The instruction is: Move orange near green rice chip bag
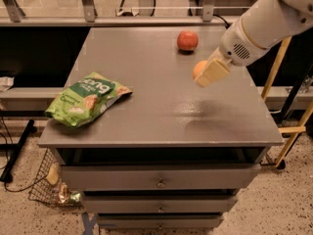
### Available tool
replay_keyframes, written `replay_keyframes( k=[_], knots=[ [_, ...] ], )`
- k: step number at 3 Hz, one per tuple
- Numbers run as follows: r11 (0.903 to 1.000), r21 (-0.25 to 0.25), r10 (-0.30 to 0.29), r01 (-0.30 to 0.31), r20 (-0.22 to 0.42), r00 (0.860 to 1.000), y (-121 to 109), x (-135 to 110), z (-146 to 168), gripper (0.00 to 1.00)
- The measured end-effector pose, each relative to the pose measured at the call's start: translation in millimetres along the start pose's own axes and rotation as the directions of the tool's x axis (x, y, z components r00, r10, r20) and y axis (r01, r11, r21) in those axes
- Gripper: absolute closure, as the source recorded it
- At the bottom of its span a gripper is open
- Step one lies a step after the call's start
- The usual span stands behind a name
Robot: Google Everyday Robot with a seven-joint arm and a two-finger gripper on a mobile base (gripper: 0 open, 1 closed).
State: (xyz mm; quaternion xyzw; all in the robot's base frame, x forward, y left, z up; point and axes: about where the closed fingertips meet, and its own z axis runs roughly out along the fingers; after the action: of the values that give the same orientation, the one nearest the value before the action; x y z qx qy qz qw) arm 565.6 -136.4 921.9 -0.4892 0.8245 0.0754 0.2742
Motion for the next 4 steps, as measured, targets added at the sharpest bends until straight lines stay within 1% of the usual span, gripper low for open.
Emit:
replay_keyframes(
  k=[1, 2, 3, 4],
  knots=[
    [0.9971, -0.065, -0.041, 0.039, -0.038, 0.998, 11.0, -2.3, 18.5, 1.00],
    [0.9538, -0.231, -0.212, 0.191, -0.066, 0.975, 64.7, -30.1, 61.7, 1.00],
    [0.8388, -0.390, -0.405, 0.380, 0.020, 0.914, 141.1, -75.5, 101.3, 1.00],
    [0.7900, -0.413, -0.459, 0.453, 0.091, 0.884, 167.3, -105.4, 120.4, 1.00]
  ],
)
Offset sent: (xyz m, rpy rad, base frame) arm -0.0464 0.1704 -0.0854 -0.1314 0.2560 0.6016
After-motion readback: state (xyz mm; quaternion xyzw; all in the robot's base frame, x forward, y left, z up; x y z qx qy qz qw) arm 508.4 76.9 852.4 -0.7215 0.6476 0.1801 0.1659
